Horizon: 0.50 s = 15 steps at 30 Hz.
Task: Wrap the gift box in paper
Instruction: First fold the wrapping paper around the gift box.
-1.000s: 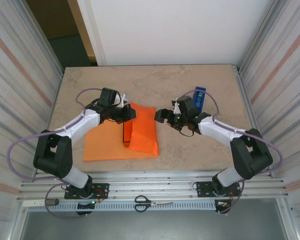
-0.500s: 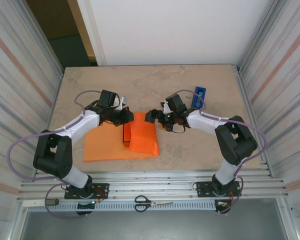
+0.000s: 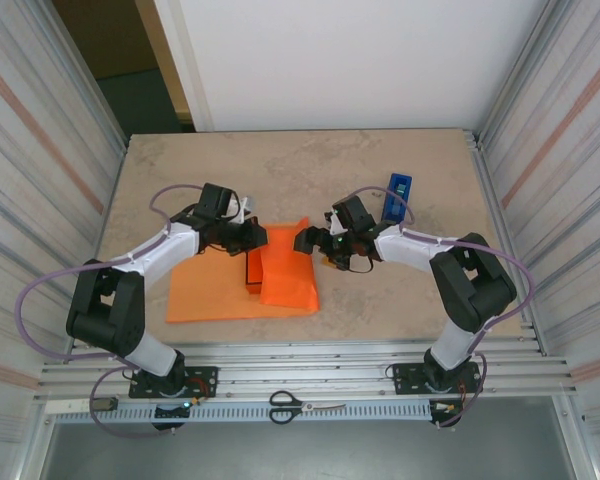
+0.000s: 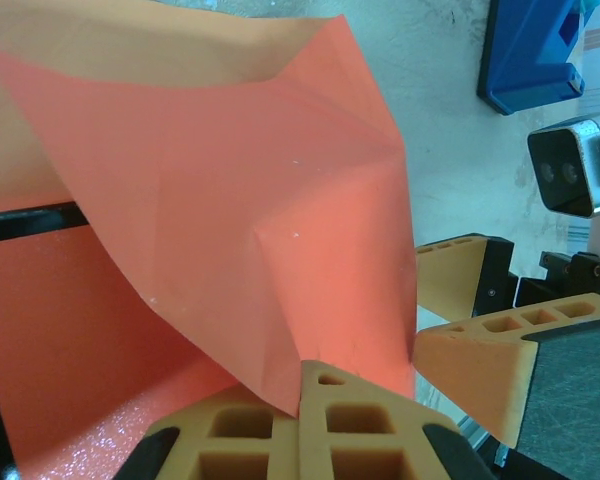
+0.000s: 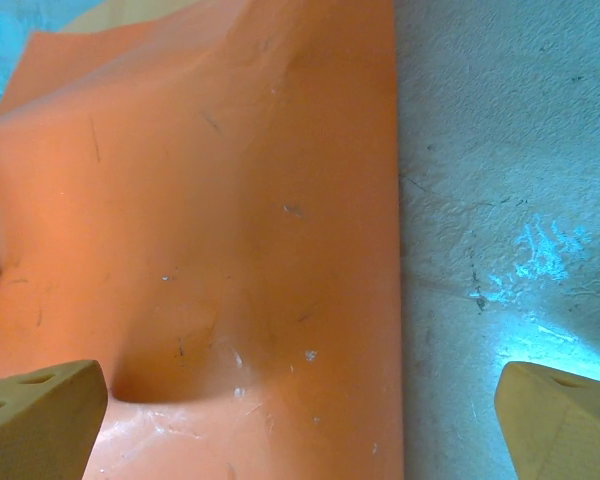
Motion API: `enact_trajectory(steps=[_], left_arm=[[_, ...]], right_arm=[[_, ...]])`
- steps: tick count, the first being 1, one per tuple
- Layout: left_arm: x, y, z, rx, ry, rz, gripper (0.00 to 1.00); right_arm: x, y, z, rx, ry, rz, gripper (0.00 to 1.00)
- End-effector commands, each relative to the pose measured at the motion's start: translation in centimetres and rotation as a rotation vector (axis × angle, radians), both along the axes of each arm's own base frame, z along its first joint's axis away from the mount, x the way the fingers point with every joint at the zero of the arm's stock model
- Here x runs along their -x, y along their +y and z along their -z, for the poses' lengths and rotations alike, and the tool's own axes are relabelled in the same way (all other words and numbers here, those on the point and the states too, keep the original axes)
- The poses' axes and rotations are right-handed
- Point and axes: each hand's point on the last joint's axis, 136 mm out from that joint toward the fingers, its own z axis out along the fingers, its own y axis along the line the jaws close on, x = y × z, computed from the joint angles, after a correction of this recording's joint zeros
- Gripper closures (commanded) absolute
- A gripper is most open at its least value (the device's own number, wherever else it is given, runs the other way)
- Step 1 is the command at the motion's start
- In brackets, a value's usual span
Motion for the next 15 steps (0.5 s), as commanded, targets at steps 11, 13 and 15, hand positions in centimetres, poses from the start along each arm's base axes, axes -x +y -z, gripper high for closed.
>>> enact_trajectory(steps=[11, 13, 15], left_arm=[[0.2, 0.7, -0.5, -0.003, -0.019, -0.003, 0.98], [0.2, 0.7, -0.5, -0.003, -0.021, -0.004, 0.97], [0.1, 0.8, -0.5, -0.005, -0.021, -0.006, 0.96]], right_arm=[[0.4, 1.5, -0.2, -0.003, 0.033, -0.064, 0.02], [0.4, 1.7, -0.1, -0.003, 0.032, -0.067, 0.02], [0.4, 1.5, 0.4, 0.008, 0.047, -0.057, 0.02]])
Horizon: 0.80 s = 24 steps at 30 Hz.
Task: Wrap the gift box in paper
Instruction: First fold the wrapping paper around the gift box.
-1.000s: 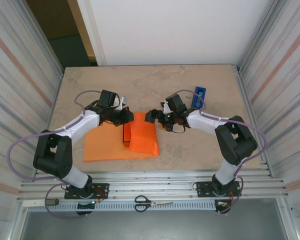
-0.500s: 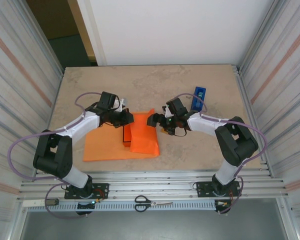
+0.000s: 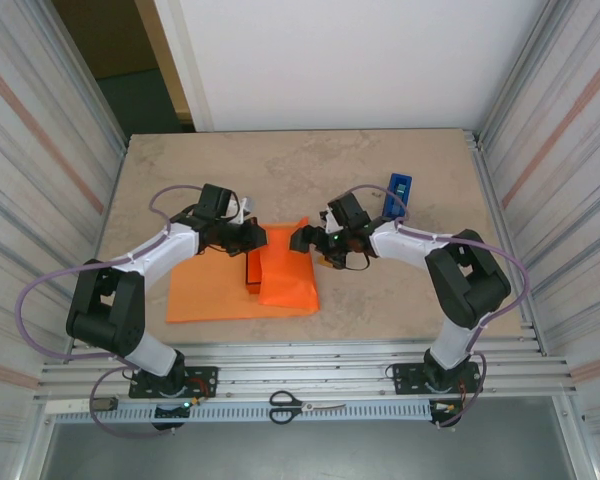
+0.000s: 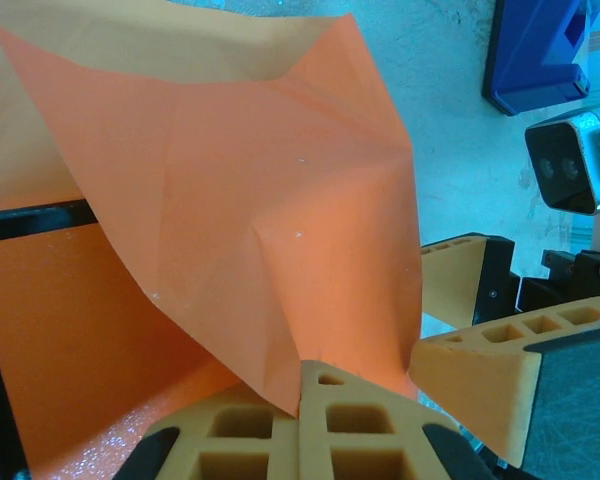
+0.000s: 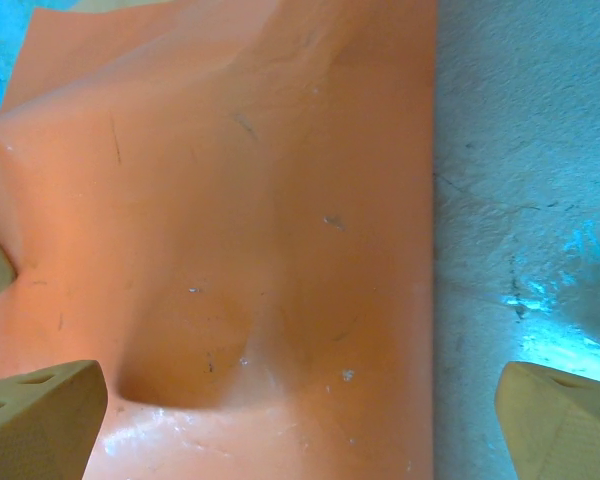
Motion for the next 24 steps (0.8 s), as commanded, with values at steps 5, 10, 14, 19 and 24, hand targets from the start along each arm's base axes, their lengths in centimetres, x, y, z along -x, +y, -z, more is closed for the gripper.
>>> enact_trajectory(steps=[5, 10, 14, 19, 24], left_arm=[[0.0, 0.5, -0.8, -0.004, -0.022, -0.004, 0.90], [-0.1, 1.9, -0.9, -0.082, -0.021, -0.050, 0.66], [0.0, 3.8, -1.2, -0.168, -0.055, -0.113, 0.32], [0.6, 5.2, -0.1, -0.242, -0.051, -0.133, 0.09], [1.4, 3.4, 1.7, -0.171, 0.032, -0.055, 0.07]], right_arm=[[0.9, 0.0, 1.9, 0.049, 0.065, -0.016, 0.01], [1.1, -0.5, 2.8, 0.078, 0.089, 0.003, 0.00], [1.1, -0.3, 2.7, 0.075, 0.088, -0.001, 0.00], [1.0, -0.1, 2.6, 0.080, 0.088, 0.007, 0.00], [1.1, 0.0, 2.5, 0.093, 0.077, 0.019, 0.01]])
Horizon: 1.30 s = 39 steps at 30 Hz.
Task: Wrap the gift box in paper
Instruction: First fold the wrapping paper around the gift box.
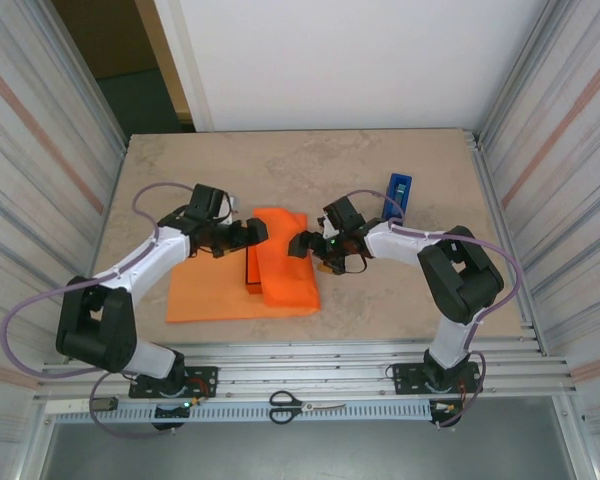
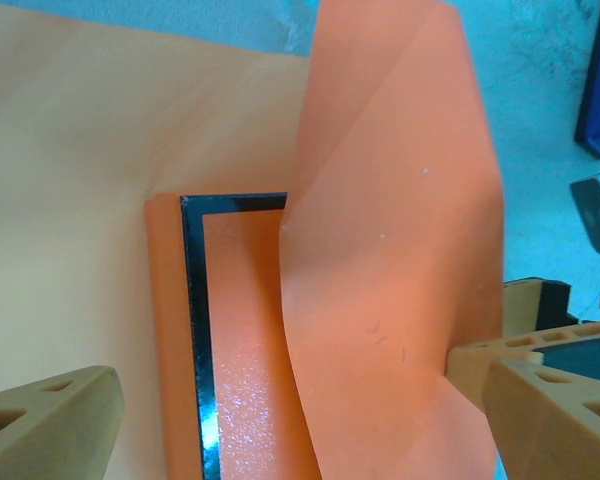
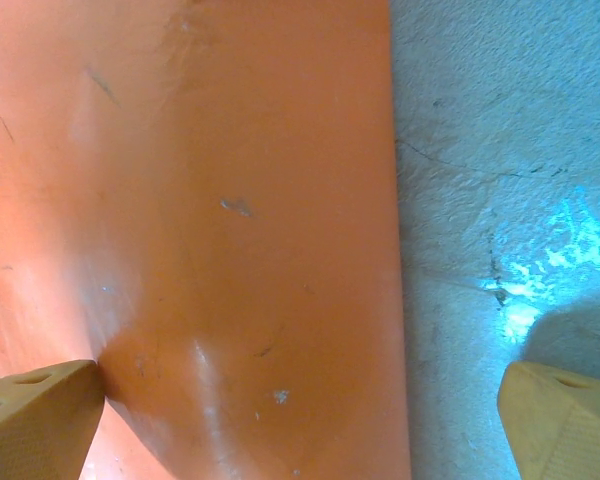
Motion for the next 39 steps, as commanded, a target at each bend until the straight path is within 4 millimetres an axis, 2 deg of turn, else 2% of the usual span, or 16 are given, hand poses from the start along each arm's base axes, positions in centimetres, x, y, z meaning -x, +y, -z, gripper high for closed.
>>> enact_trajectory(steps=[1, 7, 14, 18, 24, 29, 34, 39], left_arm=[[1.2, -0.7, 2.0, 0.026, 0.076, 0.047, 0.06], [1.2, -1.4, 2.7, 0.050, 0.088, 0.062, 0.05], [1.6, -1.0, 4.3, 0.033, 0.111, 0.050, 0.21], [2.2, -0.9, 5.5, 0.026, 0.135, 0.055, 0.27], [2.2, -0.7, 6.1, 0.026, 0.138, 0.028, 0.37], [2.2, -0.4, 6.5, 0.030, 0.142, -0.009, 0.47], [1.8, -1.2, 6.8, 0.063, 0.145, -0.039, 0.50], [1.5, -1.9, 7.3, 0.050, 0.152, -0.055, 0.52]], right_arm=[[0.2, -0.2, 0.8, 0.047, 0.028, 0.026, 0.01], [0.3, -0.1, 0.9, 0.055, 0.031, 0.051, 0.02], [0.3, 0.2, 1.1, 0.045, 0.039, 0.085, 0.02], [0.2, 0.4, 0.8, 0.030, 0.036, 0.102, 0.02], [0.1, 0.6, 0.3, 0.017, 0.026, 0.116, 0.02], [-0.4, 0.0, -0.1, 0.008, 0.013, 0.121, 0.02], [-1.3, -0.4, -1.3, -0.031, -0.010, 0.099, 0.02], [-2.0, -2.4, -1.9, -0.015, -0.024, 0.112, 0.02]])
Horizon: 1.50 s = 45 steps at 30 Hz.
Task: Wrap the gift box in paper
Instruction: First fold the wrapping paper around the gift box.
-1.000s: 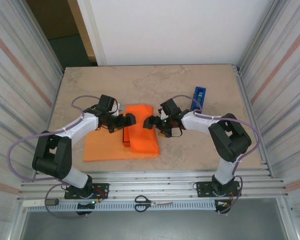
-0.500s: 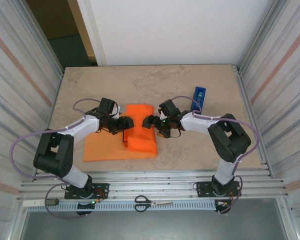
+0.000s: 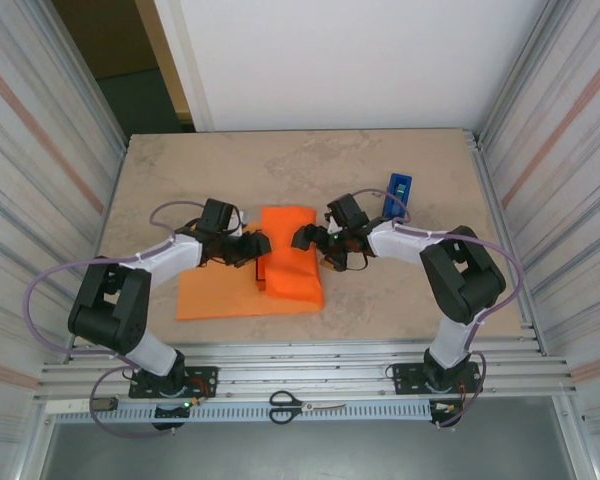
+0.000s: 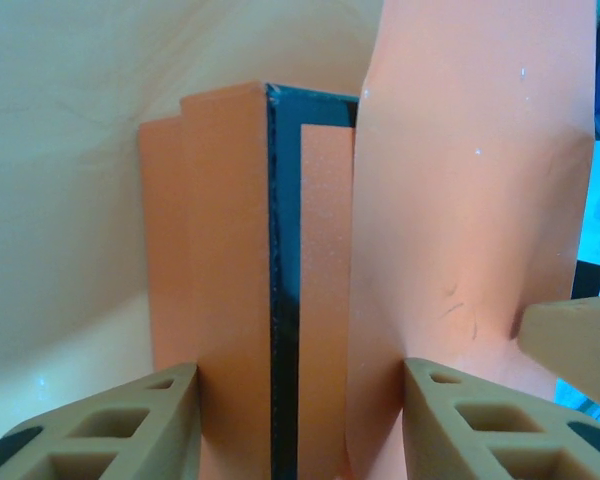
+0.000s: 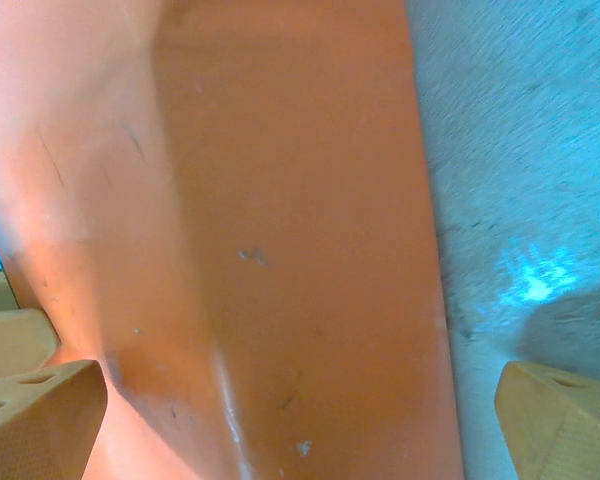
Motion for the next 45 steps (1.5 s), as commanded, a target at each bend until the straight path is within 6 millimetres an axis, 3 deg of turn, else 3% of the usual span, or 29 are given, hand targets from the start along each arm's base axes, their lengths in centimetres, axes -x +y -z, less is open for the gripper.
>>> enact_trajectory(steps=[1, 9, 16, 19, 23, 29, 34, 36, 41, 45], left_arm=[[0.9, 0.8, 2.9, -0.081, 0.086, -0.054, 0.52], [0.3, 0.2, 3.1, -0.072, 0.094, -0.069, 0.52], [0.1, -0.1, 3.2, -0.055, 0.097, -0.071, 0.53], [0.2, -0.2, 3.1, -0.053, 0.098, -0.068, 0.53], [0.3, -0.1, 3.1, -0.059, 0.093, -0.070, 0.55], [0.0, -0.5, 2.2, -0.037, 0.077, -0.051, 0.54], [-0.5, -1.3, -0.4, 0.005, 0.008, -0.009, 0.39], [-0.6, -1.4, -1.1, 0.007, -0.014, 0.001, 0.28], [-0.6, -1.8, -1.9, 0.022, -0.053, 0.035, 0.18], [-0.5, -1.9, -1.2, 0.011, -0.039, 0.041, 0.17]], right_arm=[[0.0, -1.4, -1.7, -0.004, -0.039, -0.020, 0.02], [1.4, -3.1, -3.1, 0.018, -0.070, -0.088, 0.02], [4.4, -3.1, -1.1, 0.027, -0.006, -0.158, 0.04], [5.1, -2.3, -0.4, 0.047, 0.003, -0.191, 0.00], [5.9, -1.2, 1.0, 0.095, 0.031, -0.232, 0.02], [6.5, -1.8, 3.1, 0.202, 0.066, -0.214, 0.02], [6.7, -2.3, 3.4, 0.219, 0.071, -0.194, 0.02], [6.6, -2.1, 3.3, 0.212, 0.071, -0.200, 0.02], [6.8, -2.0, 3.4, 0.210, 0.075, -0.208, 0.02], [7.0, -1.9, 3.3, 0.198, 0.068, -0.219, 0.02]])
